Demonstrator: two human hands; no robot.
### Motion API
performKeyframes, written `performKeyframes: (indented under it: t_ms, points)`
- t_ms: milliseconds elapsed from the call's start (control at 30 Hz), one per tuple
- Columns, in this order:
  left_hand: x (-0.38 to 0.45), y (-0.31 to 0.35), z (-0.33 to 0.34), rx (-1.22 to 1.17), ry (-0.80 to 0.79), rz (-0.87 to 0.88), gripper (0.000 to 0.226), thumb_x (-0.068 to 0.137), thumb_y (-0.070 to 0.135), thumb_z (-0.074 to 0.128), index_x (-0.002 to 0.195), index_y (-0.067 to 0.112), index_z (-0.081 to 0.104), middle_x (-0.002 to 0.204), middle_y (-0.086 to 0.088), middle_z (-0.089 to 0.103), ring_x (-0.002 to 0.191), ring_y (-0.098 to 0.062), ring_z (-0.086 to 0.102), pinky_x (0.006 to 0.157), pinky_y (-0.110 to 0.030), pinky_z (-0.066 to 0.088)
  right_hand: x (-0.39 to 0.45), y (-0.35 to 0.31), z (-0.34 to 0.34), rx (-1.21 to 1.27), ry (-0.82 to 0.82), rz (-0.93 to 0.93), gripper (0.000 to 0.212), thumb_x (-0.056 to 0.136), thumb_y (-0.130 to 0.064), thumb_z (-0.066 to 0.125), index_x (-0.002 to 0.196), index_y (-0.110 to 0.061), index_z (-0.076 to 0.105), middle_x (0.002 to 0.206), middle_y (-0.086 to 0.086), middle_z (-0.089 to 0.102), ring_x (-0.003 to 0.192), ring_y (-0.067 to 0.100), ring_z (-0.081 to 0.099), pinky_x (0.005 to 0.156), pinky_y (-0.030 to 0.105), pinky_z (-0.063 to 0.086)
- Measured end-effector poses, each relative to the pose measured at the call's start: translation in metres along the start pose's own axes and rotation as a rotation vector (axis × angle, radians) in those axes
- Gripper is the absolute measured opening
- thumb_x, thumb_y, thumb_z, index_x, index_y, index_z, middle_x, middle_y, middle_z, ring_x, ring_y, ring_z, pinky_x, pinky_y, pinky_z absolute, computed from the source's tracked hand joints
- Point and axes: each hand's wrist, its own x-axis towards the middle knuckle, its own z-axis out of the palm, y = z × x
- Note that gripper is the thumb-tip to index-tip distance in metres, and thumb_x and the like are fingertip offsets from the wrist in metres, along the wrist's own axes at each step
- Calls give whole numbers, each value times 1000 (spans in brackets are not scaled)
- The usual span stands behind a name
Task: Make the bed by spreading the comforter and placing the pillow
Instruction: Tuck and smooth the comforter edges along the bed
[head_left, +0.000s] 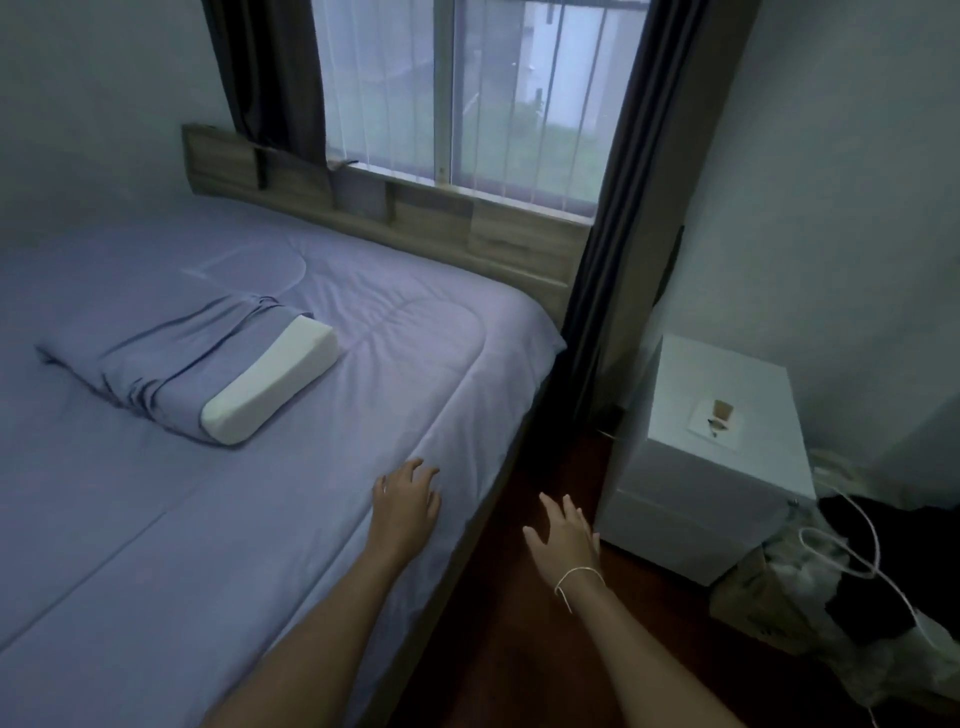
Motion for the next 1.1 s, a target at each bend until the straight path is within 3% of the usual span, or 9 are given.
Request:
performKeyframes:
  t_ms: [133, 433, 633, 800, 967, 1100]
  points:
    - [49, 15, 26, 39, -9, -31, 36, 84, 36, 45, 108, 19, 65, 115, -13, 66, 100, -29, 66, 87, -46, 48, 76, -2, -24, -35, -48, -30, 60, 95, -41, 46, 149, -32, 21, 161, 4, 10, 149, 24, 6, 119, 52, 9]
    - [223, -17, 92, 45, 21, -170, 47, 85, 42, 33, 104, 19, 68, 113, -12, 68, 107, -26, 65, 92, -52, 46, 280, -35, -46, -83, -91, -120, 61, 94, -42, 47, 149, -33, 22, 161, 4, 12, 148, 25, 7, 118, 54, 11]
    - [360, -28, 138, 15, -33, -228, 28, 90, 27, 58, 114, 16, 65, 128, -14, 60, 120, -29, 56, 102, -53, 36, 411, -42, -83, -96, -124, -57, 59, 94, -44, 46, 148, -33, 23, 160, 3, 14, 148, 26, 9, 118, 54, 11]
    - [455, -10, 164, 13, -135, -205, 35, 93, 30, 53, 124, 15, 58, 139, -14, 51, 131, -28, 46, 108, -53, 29, 508, -51, -111, -85, -118, -22, 64, 92, -47, 50, 149, -31, 24, 159, 4, 19, 147, 28, 13, 117, 53, 17]
    - [530, 4, 203, 32, -198, -206, 42, 95, 34, 48, 132, 14, 52, 146, -14, 42, 136, -30, 38, 110, -53, 26, 615, -60, -106, -55, -210, -40, 69, 89, -47, 55, 148, -26, 27, 157, 5, 25, 145, 30, 21, 115, 52, 24]
    - [573, 7, 241, 33, -222, -280, 46, 96, 36, 47, 136, 12, 47, 149, -15, 37, 138, -31, 35, 111, -52, 27, 698, -67, -96, 171, -296, 6, 65, 89, -34, 61, 145, -15, 35, 150, 9, 39, 137, 28, 37, 113, 40, 31]
